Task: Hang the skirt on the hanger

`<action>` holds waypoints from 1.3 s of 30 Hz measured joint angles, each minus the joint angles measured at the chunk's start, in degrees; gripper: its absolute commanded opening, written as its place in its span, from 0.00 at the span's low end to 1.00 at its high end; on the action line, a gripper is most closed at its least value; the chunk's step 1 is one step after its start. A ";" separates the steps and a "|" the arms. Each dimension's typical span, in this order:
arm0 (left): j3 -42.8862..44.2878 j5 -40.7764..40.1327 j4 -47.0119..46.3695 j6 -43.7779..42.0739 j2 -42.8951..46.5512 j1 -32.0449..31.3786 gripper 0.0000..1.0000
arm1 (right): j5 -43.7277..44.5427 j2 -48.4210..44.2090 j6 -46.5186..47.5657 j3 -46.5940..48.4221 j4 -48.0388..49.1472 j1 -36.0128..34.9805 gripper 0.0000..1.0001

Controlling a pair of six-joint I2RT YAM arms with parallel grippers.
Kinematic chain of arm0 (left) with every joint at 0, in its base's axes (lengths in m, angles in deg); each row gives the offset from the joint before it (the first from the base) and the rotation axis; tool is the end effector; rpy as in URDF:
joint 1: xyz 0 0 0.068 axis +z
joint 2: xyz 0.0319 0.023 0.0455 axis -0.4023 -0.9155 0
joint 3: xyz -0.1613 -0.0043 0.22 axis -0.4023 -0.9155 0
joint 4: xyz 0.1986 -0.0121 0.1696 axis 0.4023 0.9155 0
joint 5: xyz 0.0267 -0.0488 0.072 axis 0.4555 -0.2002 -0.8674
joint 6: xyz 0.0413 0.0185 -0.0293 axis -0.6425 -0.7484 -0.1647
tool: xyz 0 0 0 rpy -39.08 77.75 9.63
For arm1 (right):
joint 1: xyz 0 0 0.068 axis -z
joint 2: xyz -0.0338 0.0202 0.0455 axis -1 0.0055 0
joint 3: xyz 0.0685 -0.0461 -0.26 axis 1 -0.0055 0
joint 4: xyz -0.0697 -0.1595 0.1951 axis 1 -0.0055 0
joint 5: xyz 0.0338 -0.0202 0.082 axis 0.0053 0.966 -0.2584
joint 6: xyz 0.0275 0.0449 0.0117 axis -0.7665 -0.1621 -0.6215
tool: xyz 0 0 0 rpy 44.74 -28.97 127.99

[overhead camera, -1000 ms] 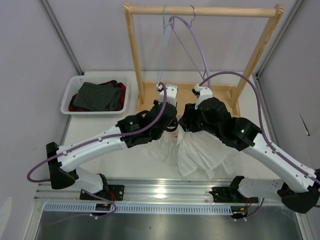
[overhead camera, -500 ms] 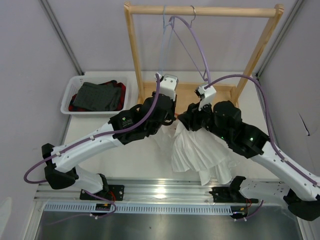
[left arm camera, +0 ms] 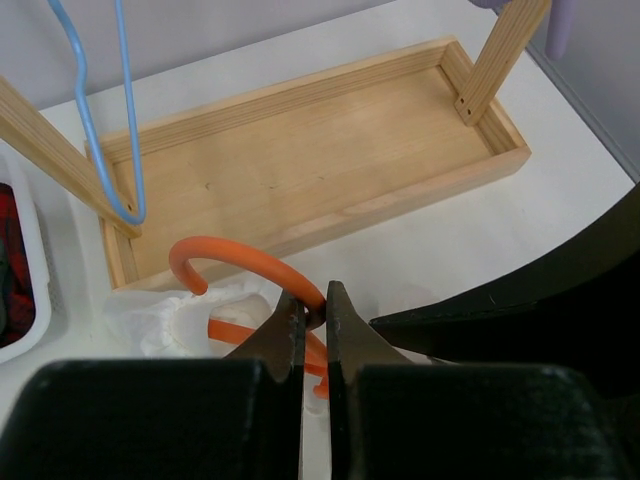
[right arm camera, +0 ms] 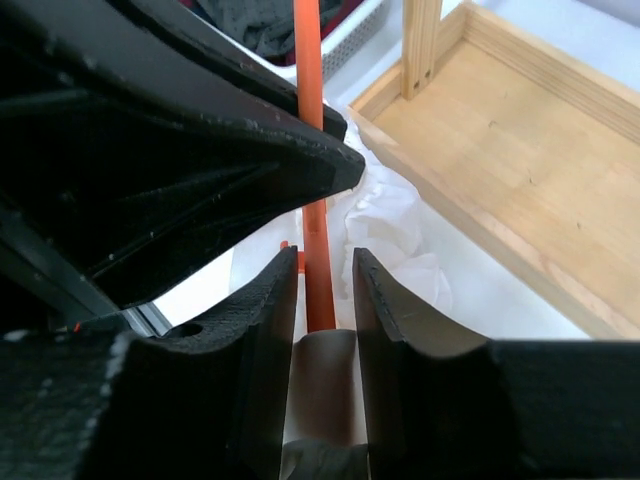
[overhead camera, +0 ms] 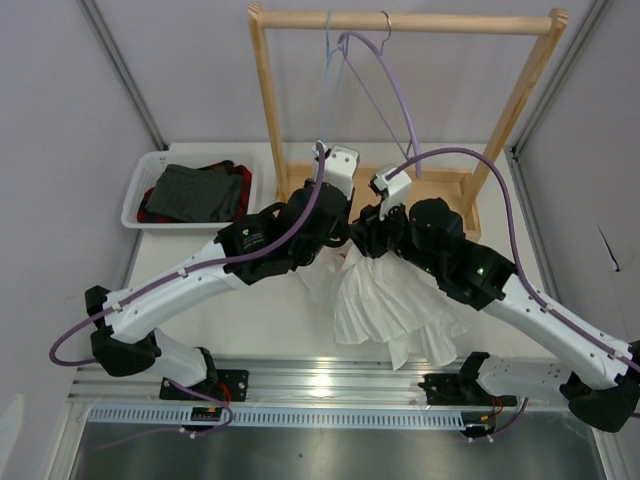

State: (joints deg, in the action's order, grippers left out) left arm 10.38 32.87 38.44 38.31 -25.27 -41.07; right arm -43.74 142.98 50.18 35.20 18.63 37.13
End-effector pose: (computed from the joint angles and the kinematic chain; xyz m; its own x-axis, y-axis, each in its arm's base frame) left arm 0.1473 -0.2618 0.4500 -0.3061 0.0870 -0.9480 0.4014 0.9147 -0.0457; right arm 0.1494 0.1888 0.4146 -0.2390 -0.1052 -0.9653 -0.7008 0.7069 0.0965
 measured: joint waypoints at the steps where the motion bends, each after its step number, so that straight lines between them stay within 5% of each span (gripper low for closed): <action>1: 0.79 -0.33 0.59 -0.20 -0.28 0.00 0.00 | -0.17 -0.83 -0.04 -0.87 0.98 -0.02 0.36; 7: 6.12 -4.33 4.15 -0.76 -4.59 -0.26 0.00 | 1.51 -8.83 -1.03 -6.45 1.33 -0.22 0.59; 24: 14.45 -6.43 7.21 -3.30 -9.38 0.11 0.00 | 3.02 -9.97 -0.87 -5.14 -1.25 0.26 0.55; 26: 14.64 -5.27 7.32 -4.26 -9.35 0.33 0.00 | 1.29 -9.31 0.07 -5.07 -1.40 0.92 0.51; 32: 13.81 -2.84 7.65 -5.62 -8.04 0.72 0.00 | -3.21 -5.18 1.18 -2.78 -2.75 3.04 0.11; 39: 10.86 0.09 7.10 -5.79 -4.44 0.98 0.00 | -5.40 -5.60 0.66 -2.58 -3.08 2.67 0.00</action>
State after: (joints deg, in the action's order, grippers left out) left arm 21.25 32.96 45.55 32.51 -29.70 -40.09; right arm -49.14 137.39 50.83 32.62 15.55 39.80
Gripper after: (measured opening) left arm 0.060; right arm 0.218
